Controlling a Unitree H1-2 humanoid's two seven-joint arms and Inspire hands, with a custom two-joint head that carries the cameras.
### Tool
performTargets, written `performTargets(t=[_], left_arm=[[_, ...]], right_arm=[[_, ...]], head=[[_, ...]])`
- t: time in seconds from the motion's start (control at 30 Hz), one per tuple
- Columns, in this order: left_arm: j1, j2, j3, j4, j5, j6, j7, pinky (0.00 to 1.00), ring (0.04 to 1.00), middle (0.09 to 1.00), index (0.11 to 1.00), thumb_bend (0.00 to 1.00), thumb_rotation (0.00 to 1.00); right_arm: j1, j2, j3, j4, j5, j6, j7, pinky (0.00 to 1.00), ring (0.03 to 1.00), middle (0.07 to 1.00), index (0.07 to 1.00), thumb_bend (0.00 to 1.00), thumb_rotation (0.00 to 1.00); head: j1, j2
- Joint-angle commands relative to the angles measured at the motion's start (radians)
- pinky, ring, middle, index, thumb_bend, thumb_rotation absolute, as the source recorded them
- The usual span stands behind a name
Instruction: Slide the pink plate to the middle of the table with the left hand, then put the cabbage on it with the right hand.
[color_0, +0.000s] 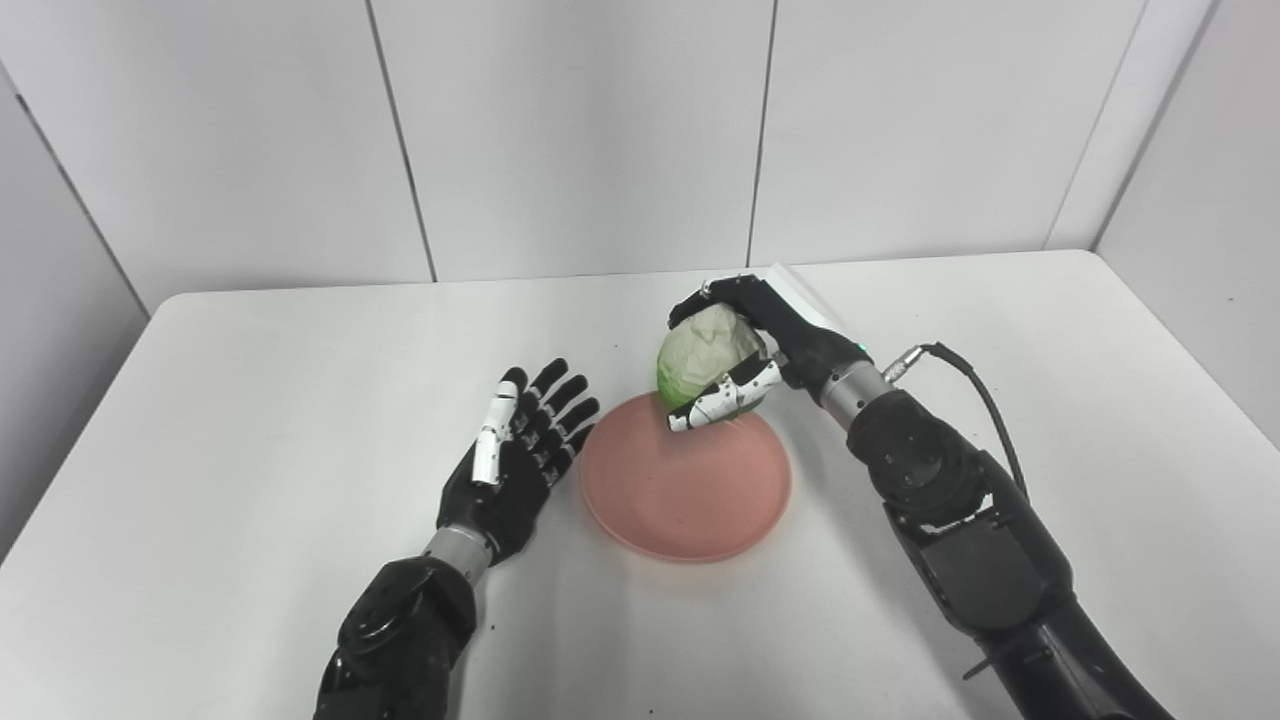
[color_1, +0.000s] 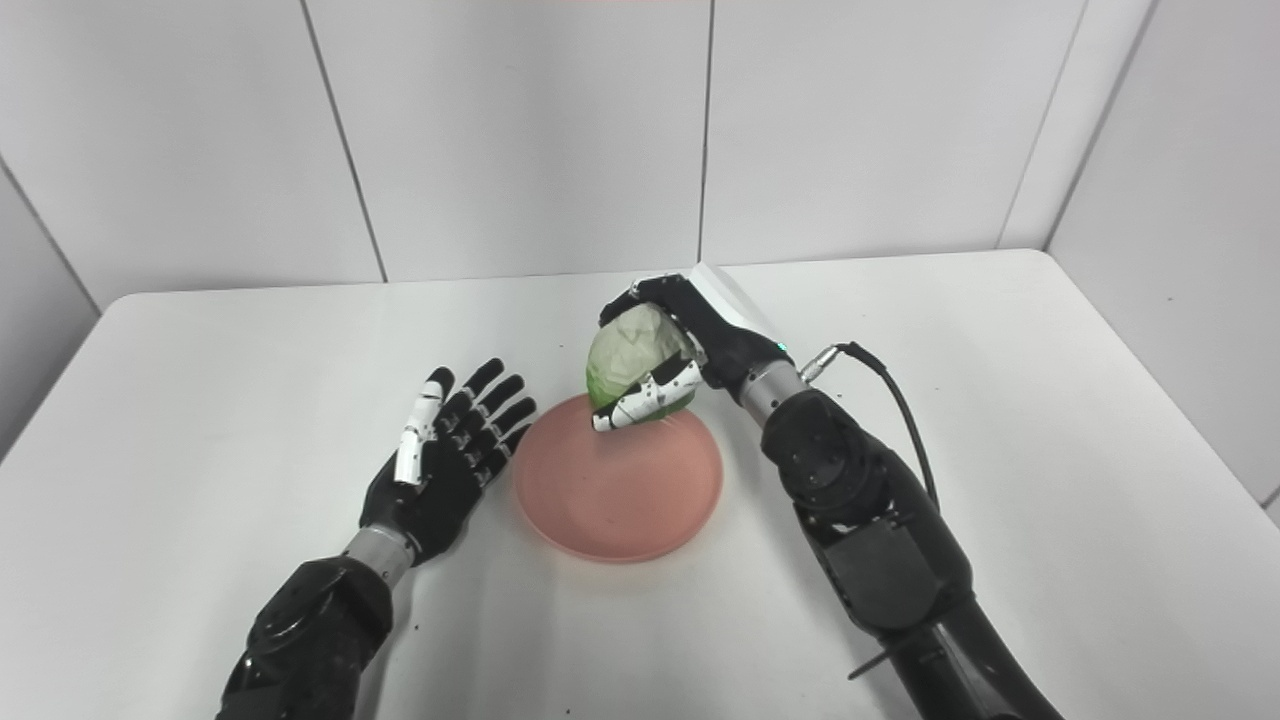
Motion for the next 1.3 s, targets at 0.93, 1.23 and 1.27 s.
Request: performTargets(t=[0.93, 1.23, 1.27], left_arm=[[-0.013, -0.003, -0.003, -0.052, 0.002, 0.071, 0.029, 0.90, 0.920, 0.937, 0.923, 0.45, 1.00], [-0.014, -0.001, 0.001, -0.059, -0.001, 0.077, 0.029, 0.90, 0.915, 0.934, 0.921, 0.44, 1.00], [-0.014, -0.001, 0.002, -0.058, -0.001, 0.077, 0.029, 0.90, 0.915, 0.933, 0.922, 0.44, 1.00]], right_arm=[[0.034, 0.040, 0.046, 0.043, -0.034, -0.115, 0.006, 0.36, 0.406, 0.454, 0.510, 0.53, 0.00], [0.053, 0.034, 0.039, 0.059, -0.064, -0.102, 0.000, 0.36, 0.397, 0.448, 0.514, 0.53, 0.00], [0.054, 0.034, 0.038, 0.063, -0.065, -0.109, -0.001, 0.35, 0.393, 0.446, 0.515, 0.53, 0.00]], head=[[-0.043, 0.036], [-0.058, 0.047], [-0.058, 0.047]])
